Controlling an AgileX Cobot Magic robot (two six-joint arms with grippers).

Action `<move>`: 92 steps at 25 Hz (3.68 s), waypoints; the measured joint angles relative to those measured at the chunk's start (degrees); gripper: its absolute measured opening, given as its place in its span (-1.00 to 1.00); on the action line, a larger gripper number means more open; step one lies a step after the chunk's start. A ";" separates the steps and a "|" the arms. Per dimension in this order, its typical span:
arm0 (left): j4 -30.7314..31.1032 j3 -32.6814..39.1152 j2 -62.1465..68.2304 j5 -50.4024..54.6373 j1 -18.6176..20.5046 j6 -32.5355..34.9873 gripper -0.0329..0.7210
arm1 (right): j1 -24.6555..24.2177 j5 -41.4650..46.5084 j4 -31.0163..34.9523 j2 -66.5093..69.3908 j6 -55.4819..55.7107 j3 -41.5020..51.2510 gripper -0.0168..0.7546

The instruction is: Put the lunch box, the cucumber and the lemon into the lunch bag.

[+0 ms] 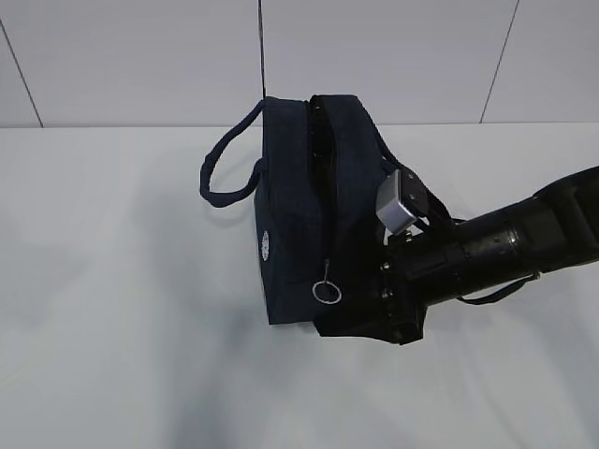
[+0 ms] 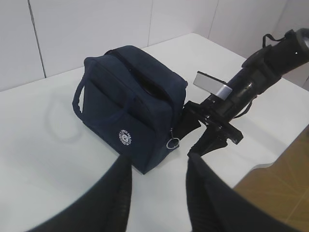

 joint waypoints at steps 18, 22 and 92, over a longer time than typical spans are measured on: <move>0.08 0.00 0.00 0.00 0.00 0.00 -0.19 | 0.00 3.17 6.69 4.87 -2.19 0.00 0.33; 0.08 0.00 0.00 0.00 0.00 0.00 -0.19 | 0.00 3.55 7.72 4.87 -2.41 0.00 0.33; 0.46 0.00 0.00 -0.14 0.00 0.00 -0.21 | 0.00 8.18 3.23 -3.60 8.64 -0.13 -0.94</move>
